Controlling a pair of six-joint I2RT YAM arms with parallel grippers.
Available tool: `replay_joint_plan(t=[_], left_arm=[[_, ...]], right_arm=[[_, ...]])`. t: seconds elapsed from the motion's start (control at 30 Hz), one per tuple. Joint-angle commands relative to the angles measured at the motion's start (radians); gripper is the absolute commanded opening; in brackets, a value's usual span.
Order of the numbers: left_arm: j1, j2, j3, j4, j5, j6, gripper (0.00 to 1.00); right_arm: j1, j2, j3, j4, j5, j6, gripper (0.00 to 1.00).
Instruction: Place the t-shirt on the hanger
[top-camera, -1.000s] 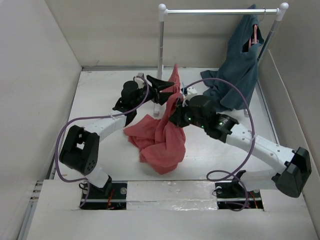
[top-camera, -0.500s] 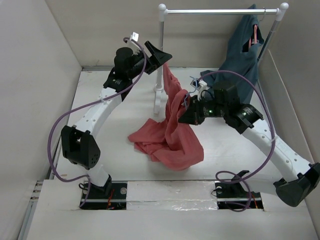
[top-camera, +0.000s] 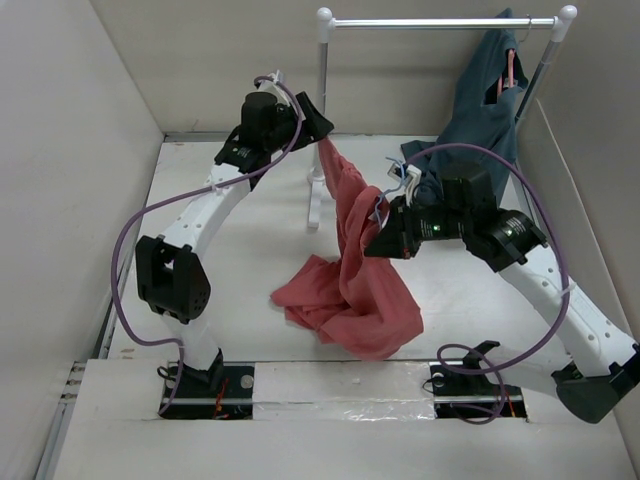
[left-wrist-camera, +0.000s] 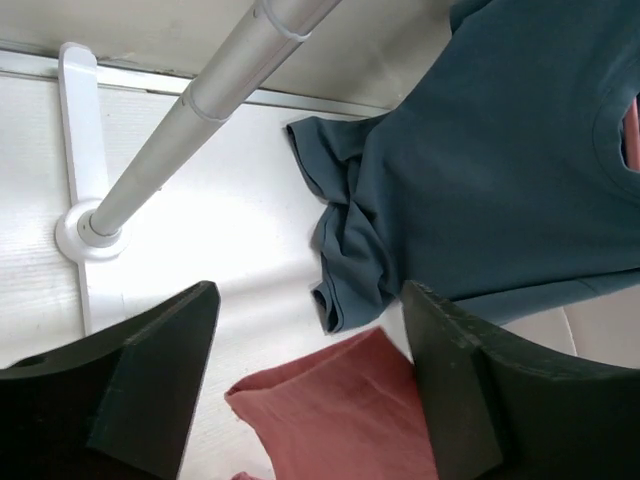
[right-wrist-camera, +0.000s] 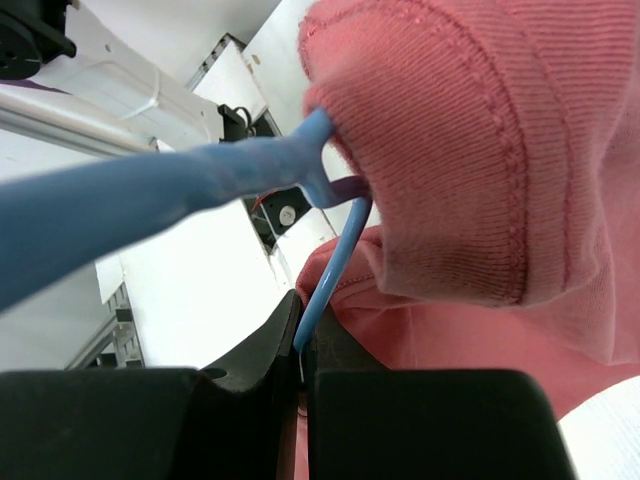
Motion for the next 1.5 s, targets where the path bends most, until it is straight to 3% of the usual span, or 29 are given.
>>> replay_joint_plan(t=[0.0,0.1,0.13,0.2,0.23,0.27,0.33,0.47,0.8,0.9,0.93,1.0,1.03,1.07,1.3,1.47], left_arm=[[0.008,-0.004,0.031,0.051,0.045,-0.015,0.69],[0.008,-0.022,-0.015,0.120,0.092,-0.043,0.55],[0.008,-0.025,-0.022,0.126,0.097,-0.054,0.44],[0.008,-0.027,-0.030,0.135,0.111,-0.062,0.34],[0.008,-0.025,-0.028,0.137,0.117,-0.069,0.20],[0.008,-0.024,-0.028,0.138,0.118,-0.074,0.14],[0.008,-0.024,-0.028,0.140,0.120,-0.080,0.06],[0.008,-0.033,-0.022,0.117,0.065,-0.077,0.00],[0.087,-0.020,-0.051,0.195,0.100,-0.143,0.00],[0.099,-0.045,-0.161,0.356,0.228,-0.196,0.00],[0.099,-0.046,-0.179,0.388,0.265,-0.206,0.09],[0.099,-0.045,-0.228,0.489,0.370,-0.250,0.38],[0.099,-0.043,-0.245,0.534,0.411,-0.281,0.59],[0.099,-0.045,-0.274,0.599,0.461,-0.342,0.63],[0.088,-0.043,-0.343,0.804,0.552,-0.520,0.68],[0.088,-0.054,-0.397,0.975,0.530,-0.623,0.68]], right_arm=[[-0.005,-0.036,0.051,0.030,-0.039,0.014,0.00],[-0.016,-0.048,0.042,0.036,-0.027,0.017,0.00],[-0.016,-0.052,0.039,0.037,-0.029,0.021,0.00],[-0.025,-0.057,0.034,0.047,-0.039,0.025,0.00],[-0.025,-0.059,0.031,0.048,-0.039,0.028,0.00],[-0.025,-0.060,0.031,0.048,-0.042,0.027,0.00],[-0.034,-0.062,0.027,0.039,-0.042,0.025,0.00],[-0.045,-0.074,0.014,0.030,-0.059,0.024,0.00],[-0.045,-0.105,0.014,0.016,-0.070,0.045,0.00],[-0.054,-0.106,0.013,0.018,-0.070,0.045,0.00],[-0.054,-0.106,0.014,0.018,-0.071,0.044,0.00],[-0.054,-0.103,0.010,0.022,-0.078,0.044,0.00],[-0.054,-0.102,0.007,0.024,-0.078,0.042,0.00],[-0.054,-0.103,0.002,0.025,-0.078,0.042,0.00],[-0.054,-0.088,-0.018,0.042,-0.096,0.041,0.00],[-0.054,-0.094,-0.028,0.045,-0.095,0.037,0.00]])
